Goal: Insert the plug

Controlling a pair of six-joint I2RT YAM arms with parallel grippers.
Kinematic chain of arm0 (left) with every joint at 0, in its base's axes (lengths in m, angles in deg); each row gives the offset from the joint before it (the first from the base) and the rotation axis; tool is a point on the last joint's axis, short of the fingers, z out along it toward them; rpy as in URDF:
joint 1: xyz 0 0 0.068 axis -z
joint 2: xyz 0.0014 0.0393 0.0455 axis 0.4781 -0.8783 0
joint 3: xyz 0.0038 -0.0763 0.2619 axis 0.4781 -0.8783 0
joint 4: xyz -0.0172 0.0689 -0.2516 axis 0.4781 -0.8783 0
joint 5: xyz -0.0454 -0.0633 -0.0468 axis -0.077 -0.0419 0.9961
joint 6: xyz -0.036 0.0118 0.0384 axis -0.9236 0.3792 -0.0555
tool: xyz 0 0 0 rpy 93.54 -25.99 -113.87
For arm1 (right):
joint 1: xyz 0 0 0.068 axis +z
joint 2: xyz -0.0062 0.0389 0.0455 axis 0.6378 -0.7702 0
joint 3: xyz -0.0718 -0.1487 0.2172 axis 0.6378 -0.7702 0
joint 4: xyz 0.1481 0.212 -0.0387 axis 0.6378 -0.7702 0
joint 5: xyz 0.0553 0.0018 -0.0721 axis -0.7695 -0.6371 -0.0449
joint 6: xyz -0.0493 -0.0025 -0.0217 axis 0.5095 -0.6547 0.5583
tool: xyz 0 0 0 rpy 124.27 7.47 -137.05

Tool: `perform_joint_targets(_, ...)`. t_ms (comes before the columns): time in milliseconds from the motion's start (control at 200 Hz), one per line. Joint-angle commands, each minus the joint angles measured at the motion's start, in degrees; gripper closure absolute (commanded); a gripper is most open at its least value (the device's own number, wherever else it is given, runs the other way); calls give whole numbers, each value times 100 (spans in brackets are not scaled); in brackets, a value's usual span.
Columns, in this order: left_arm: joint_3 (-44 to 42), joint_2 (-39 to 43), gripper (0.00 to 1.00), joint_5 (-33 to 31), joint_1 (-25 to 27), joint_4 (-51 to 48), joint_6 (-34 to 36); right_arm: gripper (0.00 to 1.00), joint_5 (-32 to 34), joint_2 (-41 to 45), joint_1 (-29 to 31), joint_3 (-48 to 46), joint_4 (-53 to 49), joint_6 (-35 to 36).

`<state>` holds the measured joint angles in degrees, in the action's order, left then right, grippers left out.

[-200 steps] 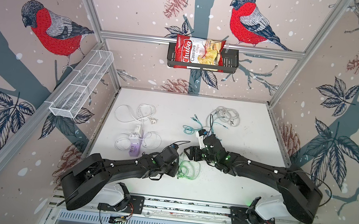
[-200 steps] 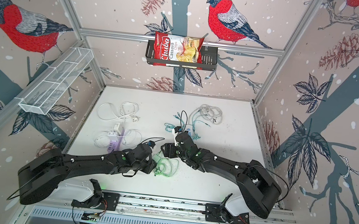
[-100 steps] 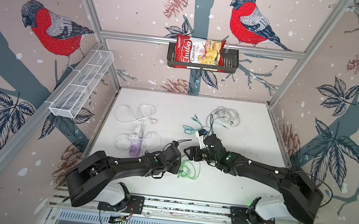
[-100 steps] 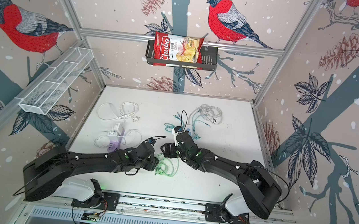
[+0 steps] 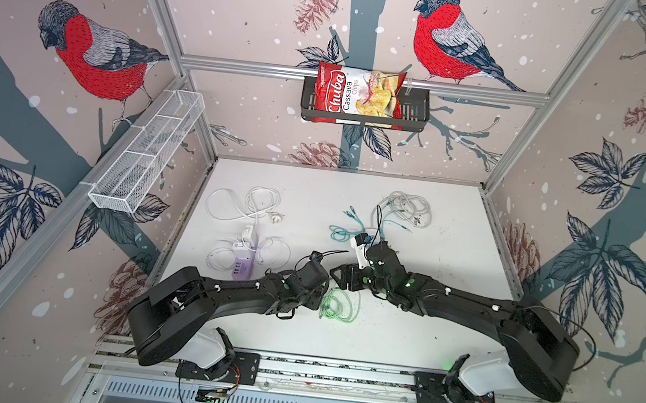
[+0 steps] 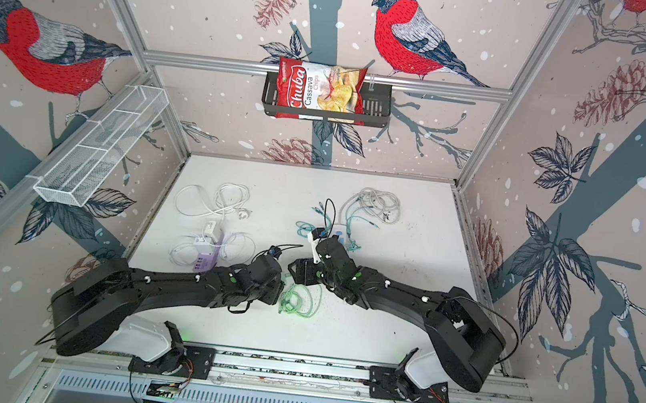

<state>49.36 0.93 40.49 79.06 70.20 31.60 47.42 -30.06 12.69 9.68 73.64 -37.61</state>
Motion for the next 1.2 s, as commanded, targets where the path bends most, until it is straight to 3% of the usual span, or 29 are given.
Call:
perform_joint_targets(0,2,-111,38,344,4,-93,49,24,-142,-144,-15,138,120,-151)
perform_joint_targets(305,29,-254,40,1439,109,518,-213,24,48,-115,-442,176,-277,-501)
perform_joint_targets(565,261,-300,40,1520,644,567,-262,24,71,192,-740,60,-440,-486)
perform_joint_targets(675,396,-453,40,1344,732,435,-81,24,69,362,-797,-15,-500,-461)
perform_joint_targets(941,926,-725,32,-50,751,-807,162,23,53,813,-1003,-314,-537,-460)
perform_joint_targets(1196,926,-566,32,-334,751,-609,630,23,45,886,-1021,-352,-516,-460)
